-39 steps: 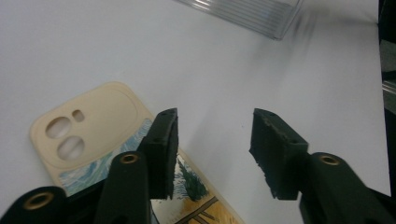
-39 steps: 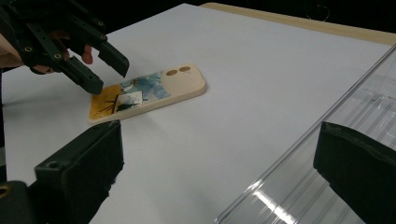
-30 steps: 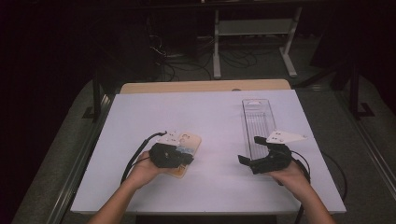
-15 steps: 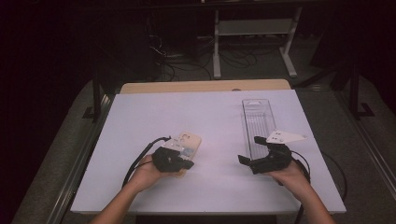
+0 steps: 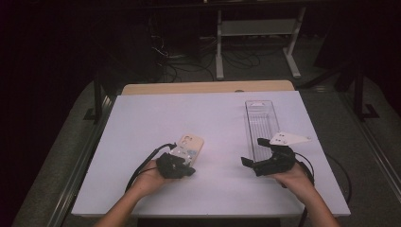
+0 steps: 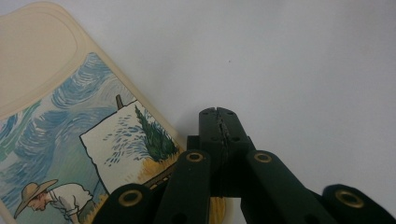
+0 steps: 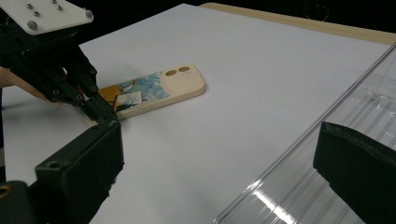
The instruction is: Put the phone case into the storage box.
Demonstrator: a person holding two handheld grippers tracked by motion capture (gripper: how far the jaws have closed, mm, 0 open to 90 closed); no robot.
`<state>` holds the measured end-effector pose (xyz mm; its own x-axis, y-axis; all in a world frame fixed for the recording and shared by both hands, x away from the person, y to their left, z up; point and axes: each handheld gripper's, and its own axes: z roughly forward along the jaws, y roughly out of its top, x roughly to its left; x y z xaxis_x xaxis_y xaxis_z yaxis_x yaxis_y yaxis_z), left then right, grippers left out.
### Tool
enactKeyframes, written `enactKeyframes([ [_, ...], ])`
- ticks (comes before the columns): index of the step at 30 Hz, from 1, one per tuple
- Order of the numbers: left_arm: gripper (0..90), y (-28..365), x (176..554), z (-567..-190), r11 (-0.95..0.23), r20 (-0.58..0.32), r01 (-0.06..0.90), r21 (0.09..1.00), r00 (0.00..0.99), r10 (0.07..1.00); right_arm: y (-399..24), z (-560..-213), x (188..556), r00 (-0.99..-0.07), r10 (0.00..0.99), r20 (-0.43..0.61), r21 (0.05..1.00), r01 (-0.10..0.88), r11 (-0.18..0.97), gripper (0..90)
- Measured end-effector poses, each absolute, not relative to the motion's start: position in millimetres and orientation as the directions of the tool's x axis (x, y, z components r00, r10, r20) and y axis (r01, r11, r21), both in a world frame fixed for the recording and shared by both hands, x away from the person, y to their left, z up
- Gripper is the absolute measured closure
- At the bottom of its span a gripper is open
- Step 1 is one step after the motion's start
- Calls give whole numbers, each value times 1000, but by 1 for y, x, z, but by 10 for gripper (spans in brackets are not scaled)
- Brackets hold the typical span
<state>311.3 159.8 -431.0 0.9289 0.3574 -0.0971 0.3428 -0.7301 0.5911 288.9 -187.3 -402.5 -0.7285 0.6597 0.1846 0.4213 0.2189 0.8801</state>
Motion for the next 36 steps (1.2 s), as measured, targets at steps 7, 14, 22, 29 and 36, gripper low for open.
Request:
enactKeyframes([
  [7, 897, 162, 311, -431, -723, -88, 352, 594, 922, 377, -187, -402, 289, -729, 659, 185, 880, 421, 218, 14],
  [14, 897, 175, 314, -430, -724, -74, 369, 582, 911, 405, -187, -402, 289, -729, 659, 185, 880, 421, 219, 14],
  [22, 897, 194, 321, -428, -724, -60, 399, 563, 893, 446, -187, -402, 289, -729, 659, 185, 880, 421, 219, 14],
  [29, 897, 207, 326, -429, -712, -43, 433, 552, 868, 494, -187, -402, 288, -729, 659, 186, 879, 423, 219, 14],
  [36, 897, 209, 326, -430, -699, -57, 448, 558, 861, 506, -187, -402, 289, -729, 659, 185, 880, 421, 220, 14],
])
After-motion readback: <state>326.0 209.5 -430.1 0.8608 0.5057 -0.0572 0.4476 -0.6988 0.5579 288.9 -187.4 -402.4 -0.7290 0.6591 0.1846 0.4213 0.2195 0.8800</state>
